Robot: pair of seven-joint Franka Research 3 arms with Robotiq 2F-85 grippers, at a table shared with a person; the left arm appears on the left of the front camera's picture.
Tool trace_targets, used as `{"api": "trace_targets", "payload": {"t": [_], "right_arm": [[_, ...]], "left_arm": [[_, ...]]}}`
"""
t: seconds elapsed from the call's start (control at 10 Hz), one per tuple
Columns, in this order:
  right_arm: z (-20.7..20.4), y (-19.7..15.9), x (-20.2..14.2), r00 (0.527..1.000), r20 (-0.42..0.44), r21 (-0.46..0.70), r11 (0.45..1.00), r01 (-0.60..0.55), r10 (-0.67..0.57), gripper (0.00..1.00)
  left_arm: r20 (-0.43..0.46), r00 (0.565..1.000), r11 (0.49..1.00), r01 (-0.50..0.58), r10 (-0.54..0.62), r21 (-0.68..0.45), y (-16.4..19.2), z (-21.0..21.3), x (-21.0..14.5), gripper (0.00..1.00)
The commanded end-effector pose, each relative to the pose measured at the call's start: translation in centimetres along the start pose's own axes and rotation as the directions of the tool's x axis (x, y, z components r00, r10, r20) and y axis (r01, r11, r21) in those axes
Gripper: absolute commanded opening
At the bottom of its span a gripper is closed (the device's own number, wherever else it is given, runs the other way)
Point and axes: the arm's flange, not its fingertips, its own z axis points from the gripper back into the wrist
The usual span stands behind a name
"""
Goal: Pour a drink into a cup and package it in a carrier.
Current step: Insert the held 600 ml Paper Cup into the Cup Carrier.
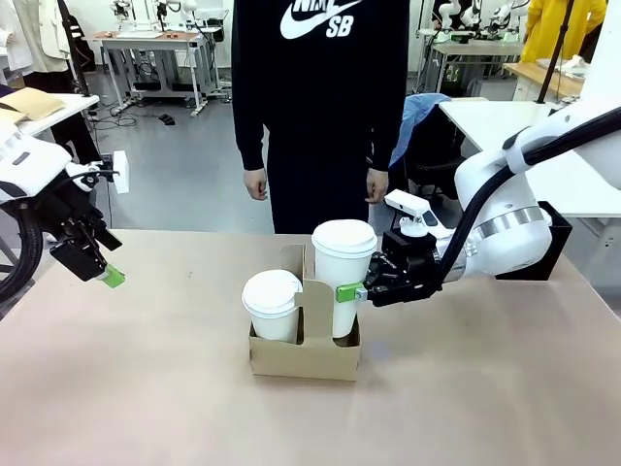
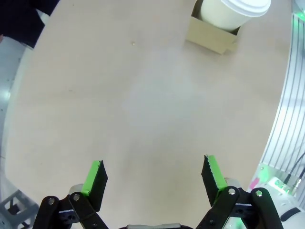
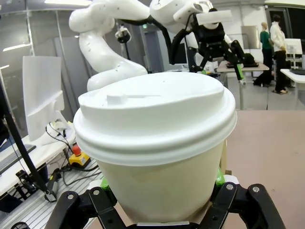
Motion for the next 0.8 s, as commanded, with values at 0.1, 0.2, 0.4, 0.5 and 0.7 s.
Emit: {"api": "trace_targets", "payload": {"t": [0.1,0.2,0.4,0.5,0.7], "right_arm": [[0.6,-1.6,-1.5,0.998,-0.020,0.028,0.998,-0.056,0.057,0.84],[0.6,-2.0,-2.4,0.997,-0.027,0.039,0.997,-0.068,0.069,0.84],[0.6,-2.3,-4.1,0.997,-0.040,0.063,0.996,-0.071,0.073,0.84],[0.7,-2.6,-4.8,0.996,-0.044,0.073,0.995,-0.072,0.075,0.84],[0.6,-3.1,-6.0,0.993,-0.071,0.088,0.992,-0.087,0.093,0.84]], "left_arm": [[0.008,1.000,1.000,-0.008,0.008,0.004,0.0,0.2,0.1,1.00],[0.008,1.000,1.000,-0.008,0.008,0.004,0.0,0.2,0.1,1.00],[0.008,1.000,1.000,-0.008,0.008,0.004,0.0,0.2,0.1,1.00],[0.008,1.000,1.000,-0.008,0.008,0.004,0.0,0.2,0.1,1.00],[0.008,1.000,1.000,-0.008,0.008,0.004,0.0,0.2,0.1,1.00]]}}
